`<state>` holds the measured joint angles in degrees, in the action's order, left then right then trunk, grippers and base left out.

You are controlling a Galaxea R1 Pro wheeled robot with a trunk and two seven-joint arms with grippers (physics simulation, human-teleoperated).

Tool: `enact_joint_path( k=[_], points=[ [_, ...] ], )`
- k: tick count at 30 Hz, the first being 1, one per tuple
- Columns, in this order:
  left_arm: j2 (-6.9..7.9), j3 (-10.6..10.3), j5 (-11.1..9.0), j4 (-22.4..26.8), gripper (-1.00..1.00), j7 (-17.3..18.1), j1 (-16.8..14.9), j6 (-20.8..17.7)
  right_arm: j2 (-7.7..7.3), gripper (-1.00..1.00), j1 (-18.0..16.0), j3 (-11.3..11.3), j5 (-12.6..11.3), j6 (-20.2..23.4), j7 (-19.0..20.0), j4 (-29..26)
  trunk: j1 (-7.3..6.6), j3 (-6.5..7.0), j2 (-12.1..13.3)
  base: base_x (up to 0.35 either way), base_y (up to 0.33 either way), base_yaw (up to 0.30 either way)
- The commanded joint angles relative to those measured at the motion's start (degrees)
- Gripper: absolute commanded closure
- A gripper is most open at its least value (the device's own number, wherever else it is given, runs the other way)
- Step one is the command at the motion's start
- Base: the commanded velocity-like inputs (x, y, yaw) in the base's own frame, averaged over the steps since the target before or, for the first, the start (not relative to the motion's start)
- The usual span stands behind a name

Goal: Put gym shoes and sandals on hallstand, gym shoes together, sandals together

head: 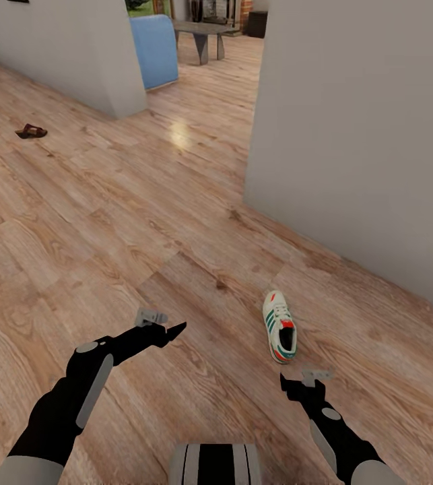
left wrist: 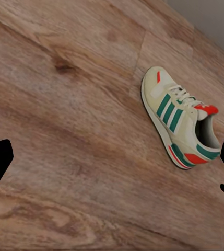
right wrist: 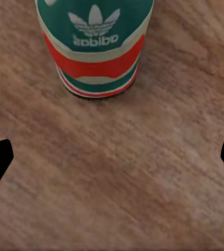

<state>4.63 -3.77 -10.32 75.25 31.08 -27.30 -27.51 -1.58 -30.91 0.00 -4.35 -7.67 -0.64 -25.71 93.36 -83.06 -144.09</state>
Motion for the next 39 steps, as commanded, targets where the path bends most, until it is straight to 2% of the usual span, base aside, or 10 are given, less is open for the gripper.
enact_joint_path(
  k=[1, 4, 7, 8, 11, 16, 30, 39],
  points=[
    [0.04, -0.05, -0.54, 0.03, -1.0, -0.09, -0.02, -0.47, -0.01, -1.0, -0.02, 0.09, -0.46, -0.2, -0.06, 0.04, 0.01, -0.31, -0.03, 0.0, 0.0, 0.0],
    [0.03, -0.35, -0.56, -0.01, -1.0, -0.04, 0.04, -0.49, 0.22, -1.0, -0.02, 0.09, -0.43, 0.04, -0.06, -0.03, 0.04, -0.66, -0.04, 0.0, 0.0, 0.0],
    [0.18, -0.88, -0.36, -0.32, -1.0, -0.05, 0.18, -0.52, 0.63, -1.0, -0.04, 0.09, -0.41, 4.2, -0.56, -3.67, 0.04, -0.71, -0.04, 0.0, 0.0, 0.0],
    [0.22, -0.95, -0.39, -0.37, -1.0, -0.05, 0.21, -0.52, 0.89, -1.0, -0.03, 0.09, -0.47, 7.18, -1.51, -5.74, 0.04, -0.72, -0.04, 0.0, 0.0, 0.0],
    [0.33, -1.14, -0.51, -0.48, -1.0, -0.06, 0.5, -0.53, 1.33, -1.0, -0.04, 0.07, -0.53, 11.95, -4.09, -9.39, 0.04, -0.73, -0.04, 0.0, 0.0, 0.0],
    [0.31, -1.22, -0.58, -0.5, -1.0, 0.01, 1.77, -0.35, 1.59, -1.0, -0.03, 0.08, -0.63, 15.34, -7.05, -12.21, 0.04, -0.74, -0.04, 0.0, 0.0, 0.0],
    [0.14, -1.17, -0.67, -0.48, -1.0, 0.12, 2.41, -0.1, 1.58, -1.0, -0.02, 0.09, -0.65, 16.1, -7.8, -12.64, 0.04, -0.74, -0.04, 0.01, 0.001, 0.0],
    [0.12, -1.12, -0.68, -0.48, -1.0, 0.12, 2.42, -0.09, 1.58, -1.0, -0.02, 0.09, -0.66, 16.11, -7.65, -12.66, 0.04, -0.74, -0.04, 0.182, 0.109, 0.0]
  ],
)
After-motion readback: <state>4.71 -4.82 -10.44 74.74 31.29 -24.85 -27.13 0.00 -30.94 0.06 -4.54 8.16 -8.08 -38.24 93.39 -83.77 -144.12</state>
